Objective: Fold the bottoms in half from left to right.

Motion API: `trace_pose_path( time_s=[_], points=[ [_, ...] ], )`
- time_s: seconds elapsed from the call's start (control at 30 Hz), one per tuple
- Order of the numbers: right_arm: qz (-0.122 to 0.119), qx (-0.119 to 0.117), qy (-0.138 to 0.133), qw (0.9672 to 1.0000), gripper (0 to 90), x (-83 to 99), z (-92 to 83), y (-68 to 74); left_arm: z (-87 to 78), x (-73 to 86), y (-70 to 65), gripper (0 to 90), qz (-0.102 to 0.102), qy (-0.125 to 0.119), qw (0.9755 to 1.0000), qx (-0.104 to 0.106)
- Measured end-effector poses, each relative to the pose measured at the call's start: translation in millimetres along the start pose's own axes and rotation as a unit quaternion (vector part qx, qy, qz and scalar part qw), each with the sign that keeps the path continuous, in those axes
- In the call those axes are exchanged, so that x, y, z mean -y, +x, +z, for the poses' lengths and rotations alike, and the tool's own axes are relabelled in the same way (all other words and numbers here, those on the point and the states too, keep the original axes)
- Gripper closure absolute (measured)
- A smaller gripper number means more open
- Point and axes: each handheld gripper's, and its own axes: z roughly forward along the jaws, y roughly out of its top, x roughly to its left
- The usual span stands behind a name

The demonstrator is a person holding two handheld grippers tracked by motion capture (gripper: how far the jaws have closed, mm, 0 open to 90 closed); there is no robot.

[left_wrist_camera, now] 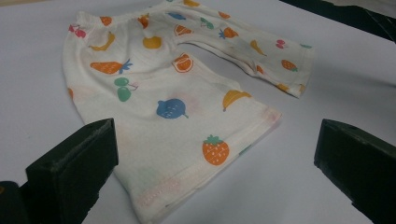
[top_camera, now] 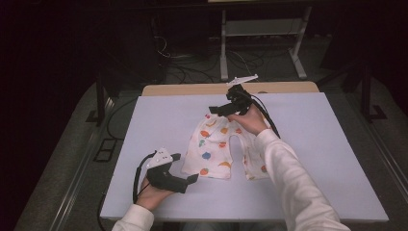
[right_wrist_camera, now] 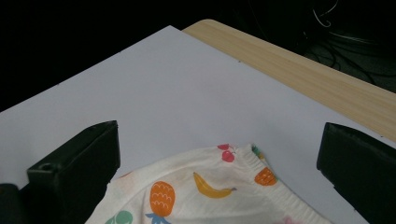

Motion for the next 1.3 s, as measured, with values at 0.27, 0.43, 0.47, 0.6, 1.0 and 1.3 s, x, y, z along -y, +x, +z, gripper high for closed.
trace_pose_path(
  time_s=[0.27,0.43,0.47,0.6,1.0,1.3],
  points=[
    [0.006,0.007,0.007,0.9999,0.0,-0.2,21.5,-4.5,1.1,-0.5,0.3,0.0,0.001,0.001,1.0,0.003],
    [0.01,0.012,0.009,0.9998,0.0,0.8,31.3,-7.4,1.6,-0.8,0.5,0.0,0.002,0.001,1.0,0.004],
    [0.01,0.012,0.009,0.9998,0.0,0.8,31.3,-7.4,1.6,-0.8,0.5,0.0,0.002,0.001,1.0,0.003],
    [0.016,0.014,0.014,0.9997,0.0,2.2,39.3,-10.3,2.0,-0.8,0.3,0.0,0.003,0.001,1.0,0.004],
    [0.032,0.019,0.022,0.9991,0.0,13.7,60.5,-18.6,1.6,-1.6,1.0,0.0,0.003,-0.002,1.0,0.006],
    [0.037,0.034,0.04,0.9979,6.8,22.2,76.6,-22.7,0.1,-2.2,2.3,0.0,-0.001,-0.007,1.0,0.006]
  ],
)
